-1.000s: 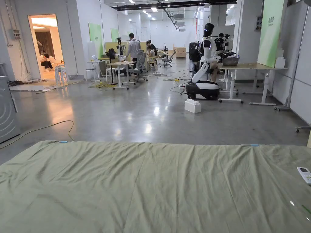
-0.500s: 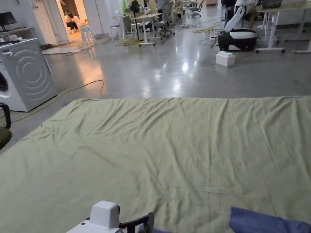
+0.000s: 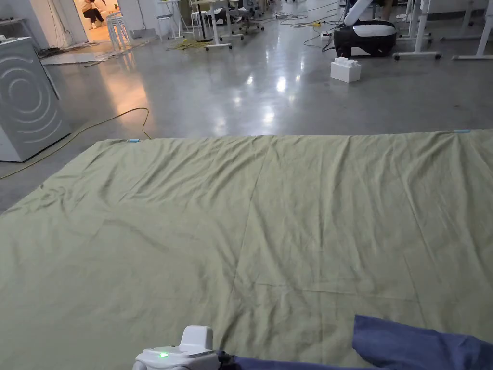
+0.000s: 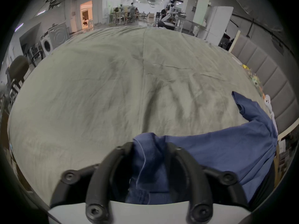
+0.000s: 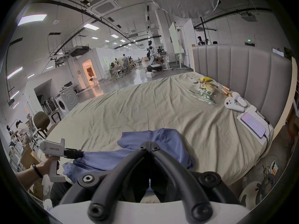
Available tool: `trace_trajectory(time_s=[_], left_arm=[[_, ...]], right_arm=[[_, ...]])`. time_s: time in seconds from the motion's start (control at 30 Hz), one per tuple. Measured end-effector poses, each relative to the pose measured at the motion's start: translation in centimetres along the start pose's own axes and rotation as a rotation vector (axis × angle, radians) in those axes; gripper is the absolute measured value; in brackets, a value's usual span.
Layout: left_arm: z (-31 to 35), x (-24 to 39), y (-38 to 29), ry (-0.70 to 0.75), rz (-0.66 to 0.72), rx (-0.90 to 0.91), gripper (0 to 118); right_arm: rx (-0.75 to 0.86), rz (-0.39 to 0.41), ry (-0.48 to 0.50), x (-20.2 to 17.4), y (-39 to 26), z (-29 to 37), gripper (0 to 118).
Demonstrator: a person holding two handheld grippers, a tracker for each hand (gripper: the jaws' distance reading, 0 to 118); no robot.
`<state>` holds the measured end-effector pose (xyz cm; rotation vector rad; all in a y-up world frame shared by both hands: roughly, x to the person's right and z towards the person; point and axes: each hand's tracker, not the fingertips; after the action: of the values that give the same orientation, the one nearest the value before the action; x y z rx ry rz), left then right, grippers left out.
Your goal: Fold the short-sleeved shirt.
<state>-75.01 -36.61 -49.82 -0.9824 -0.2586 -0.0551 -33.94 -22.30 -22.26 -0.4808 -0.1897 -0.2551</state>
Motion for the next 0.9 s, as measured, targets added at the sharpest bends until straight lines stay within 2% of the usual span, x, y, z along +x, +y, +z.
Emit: trace_trajectory(time_s=[0.03, 0.1, 0.17, 0.27, 0.37, 0.4, 0.43, 0.5, 0.53, 0.6, 0.63, 0.67, 0.73, 0.77, 0.8, 0.83, 0.87, 0.9], left_arm=[[0.1, 0.4, 0.0, 0.002, -0.029, -0.001, 14], [0.1, 1.4, 0.0, 0.0, -0.083, -0.02, 12], [-0.4, 2.7, -0.1, 0.055, -0.172, -0.039, 12], [-1.6, 3.6, -0.2, 0.077, -0.259, -0.087, 12], [-1.8, 3.6, 0.5, 0.071, -0.24, -0.111, 12], [-1.8, 3.4, 0.7, 0.065, -0.231, -0.123, 12], [-1.9, 3.3, 1.0, 0.06, -0.219, -0.132, 12], [-2.0, 3.0, 1.4, 0.048, -0.191, -0.151, 12], [-2.0, 3.0, 1.5, 0.045, -0.188, -0.156, 12], [-2.2, 2.9, 1.9, 0.04, -0.195, -0.17, 12], [-2.2, 2.9, 2.0, 0.045, -0.199, -0.17, 12], [-2.2, 2.8, 1.9, 0.043, -0.198, -0.172, 12], [-2.4, 2.7, 1.9, 0.04, -0.191, -0.173, 12], [-2.4, 2.6, 1.9, 0.038, -0.187, -0.172, 12], [-2.4, 2.6, 1.8, 0.036, -0.181, -0.168, 12], [-2.3, 2.5, 1.8, 0.035, -0.176, -0.166, 12], [-2.3, 2.5, 1.7, 0.035, -0.169, -0.162, 12], [-2.3, 2.4, 1.7, 0.034, -0.163, -0.161, 12]], right_arm=[[-0.008, -0.013, 0.003, 0.2, 0.0, -0.2, 0], [-0.025, -0.031, 0.004, 0.5, 0.1, -0.9, 0], [-0.031, -0.022, 0.003, 0.8, 0.3, -1.7, 0], [-0.031, 0.061, 0.031, 1.3, 1.9, -4.4, 0], [-0.106, 0.153, 0.074, 2.1, 4.0, -9.2, 1], [-0.146, 0.213, 0.065, 2.7, 4.7, -11.9, 4], [-0.177, 0.251, 0.061, 2.9, 5.1, -13.6, 24], [-0.248, 0.34, 0.068, 3.6, 5.4, -18.5, 79], [-0.29, 0.365, 0.042, 4.0, 5.3, -20.6, 94], [-0.369, 0.447, 0.004, 4.7, 5.0, -25.0, 88], [-0.4, 0.462, 0.015, 5.1, 4.8, -26.3, 87], [-0.447, 0.444, 0.041, 5.7, 4.4, -27.8, 87], [-0.569, 0.354, 0.094, 7.1, 3.8, -30.3, 87], [-0.603, 0.32, 0.084, 7.7, 3.3, -31.2, 85], [-0.617, 0.293, 0.054, 8.1, 2.8, -31.7, 78], [-0.6, 0.294, 0.061, 8.3, 2.5, -31.7, 65], [-0.58, 0.297, 0.073, 8.4, 2.1, -31.2, 63], [-0.559, 0.312, 0.071, 8.3, 2.0, -30.7, 54]])
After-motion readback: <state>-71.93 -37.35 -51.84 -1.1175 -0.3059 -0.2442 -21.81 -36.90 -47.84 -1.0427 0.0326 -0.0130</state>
